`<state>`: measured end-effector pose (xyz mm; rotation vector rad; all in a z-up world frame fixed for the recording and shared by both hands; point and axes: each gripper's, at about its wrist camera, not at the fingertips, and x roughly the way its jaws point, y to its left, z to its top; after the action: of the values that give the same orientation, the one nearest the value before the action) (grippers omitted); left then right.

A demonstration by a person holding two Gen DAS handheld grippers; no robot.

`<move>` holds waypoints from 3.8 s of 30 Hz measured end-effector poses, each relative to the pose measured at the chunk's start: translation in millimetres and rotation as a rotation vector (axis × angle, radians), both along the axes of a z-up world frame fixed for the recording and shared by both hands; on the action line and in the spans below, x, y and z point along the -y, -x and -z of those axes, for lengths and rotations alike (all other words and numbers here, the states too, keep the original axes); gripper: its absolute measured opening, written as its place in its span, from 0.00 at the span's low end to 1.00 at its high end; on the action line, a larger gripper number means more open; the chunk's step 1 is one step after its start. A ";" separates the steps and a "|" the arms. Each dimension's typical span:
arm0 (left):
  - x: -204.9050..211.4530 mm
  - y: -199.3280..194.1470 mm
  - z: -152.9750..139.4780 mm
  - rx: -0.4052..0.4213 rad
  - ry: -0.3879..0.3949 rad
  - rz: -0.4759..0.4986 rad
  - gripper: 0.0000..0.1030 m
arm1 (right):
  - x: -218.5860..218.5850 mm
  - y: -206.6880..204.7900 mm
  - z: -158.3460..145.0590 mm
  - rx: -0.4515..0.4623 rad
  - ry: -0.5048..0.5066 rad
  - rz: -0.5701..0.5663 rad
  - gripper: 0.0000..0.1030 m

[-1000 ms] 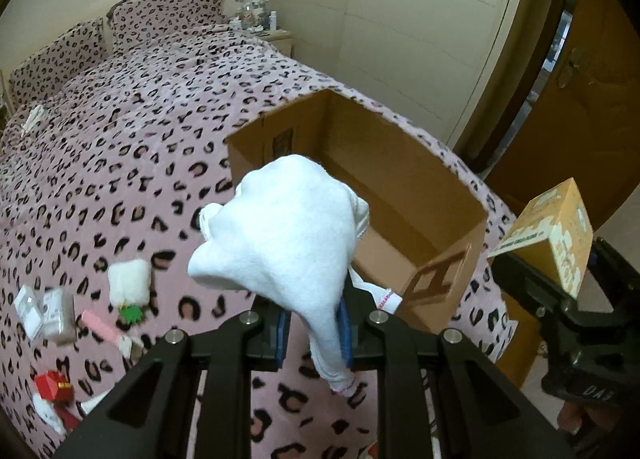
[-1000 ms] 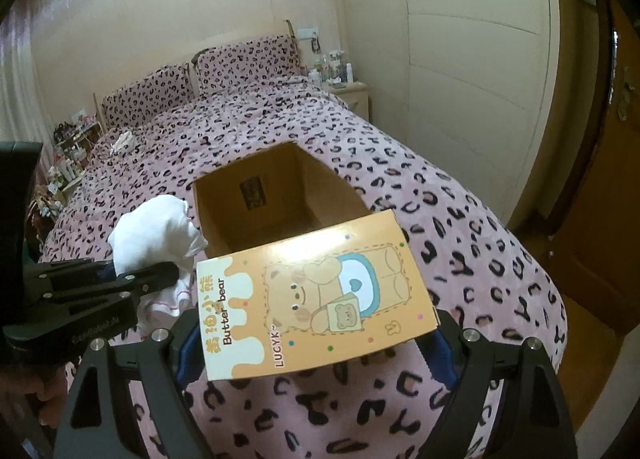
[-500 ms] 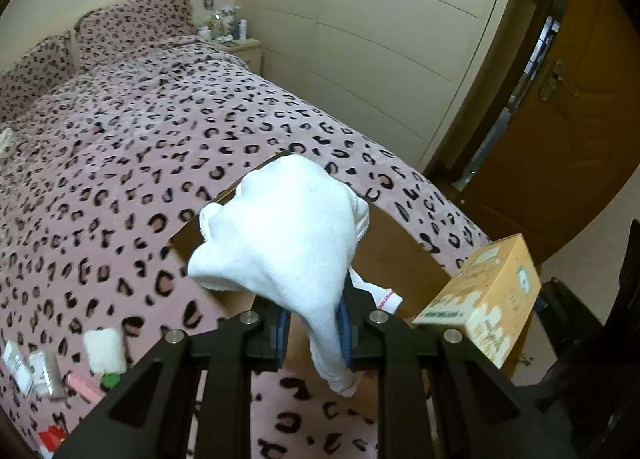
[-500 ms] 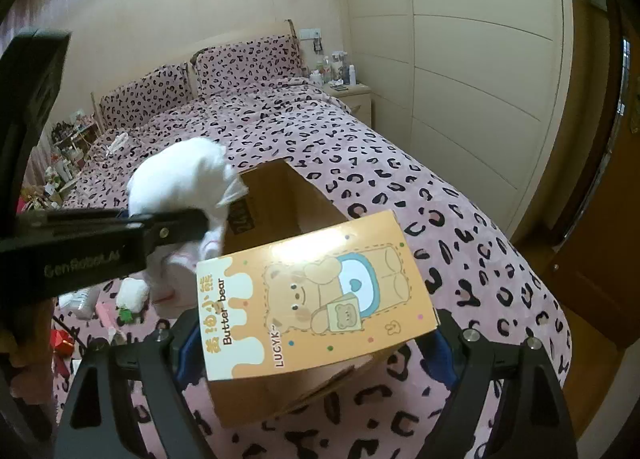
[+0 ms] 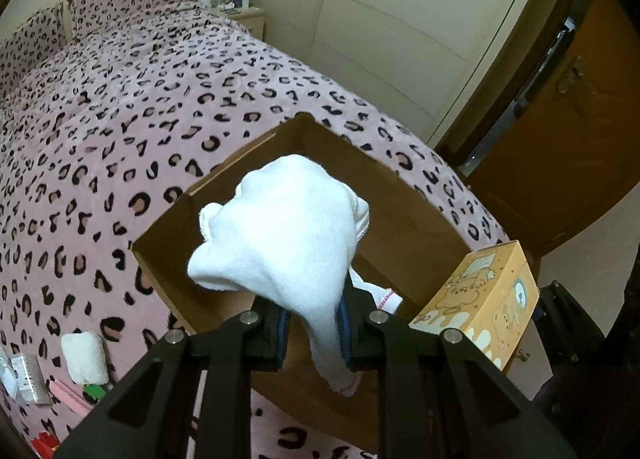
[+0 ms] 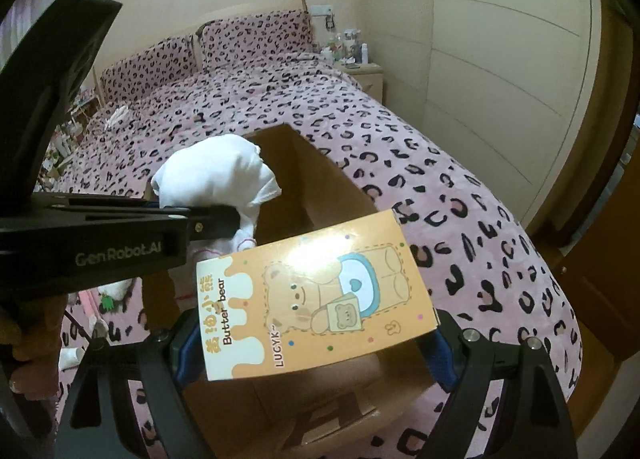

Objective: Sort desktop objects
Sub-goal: 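Release the white cloth into the box while the right tool drops the card in, then move both open tools back over the remaining items on the bed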

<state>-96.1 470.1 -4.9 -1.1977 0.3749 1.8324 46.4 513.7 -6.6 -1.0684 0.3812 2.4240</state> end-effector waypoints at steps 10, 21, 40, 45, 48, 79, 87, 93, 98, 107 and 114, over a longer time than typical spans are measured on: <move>0.7 5.5 19.2 -0.002 0.032 0.003 0.20 | 0.5 14.8 21.2 0.037 0.017 -0.029 0.86; -3.3 -9.8 24.1 -0.098 0.089 0.035 0.20 | -3.4 16.0 33.8 0.073 0.010 -0.029 0.86; 0.6 -9.0 19.5 -0.114 0.064 0.019 0.62 | -9.0 14.5 33.9 0.115 0.016 -0.019 0.88; 3.3 -9.5 14.2 -0.117 0.047 0.008 0.68 | -10.3 10.0 29.4 0.096 0.032 -0.025 0.88; 7.3 -10.7 8.4 -0.118 0.033 0.000 0.69 | -9.5 7.7 24.6 0.080 0.036 -0.028 0.88; 56.1 -5.3 -17.4 -0.129 -0.006 -0.095 0.73 | -8.6 7.1 16.4 0.081 0.194 -0.031 0.92; 87.6 -22.1 -38.8 -0.174 -0.019 -0.160 0.73 | 2.8 -10.4 -11.1 0.051 0.158 -0.033 0.92; 132.6 -38.6 -47.1 -0.178 -0.012 -0.219 0.73 | 30.3 -25.8 -31.3 0.042 0.139 -0.069 0.92; 174.1 -58.0 -47.1 -0.185 0.008 -0.266 0.73 | 66.4 -29.5 -40.3 0.045 0.135 -0.129 0.92; 256.3 -81.7 -32.9 -0.173 0.060 -0.415 0.73 | 138.8 -20.0 -29.0 0.109 0.174 -0.259 0.92; 327.3 -97.9 -16.6 -0.132 0.090 -0.553 0.73 | 190.9 -9.9 -6.5 0.175 0.180 -0.347 0.92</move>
<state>1.8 142.9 11.7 -1.3356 0.2103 2.3974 56.3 322.8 -0.2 -1.5242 0.3873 2.6016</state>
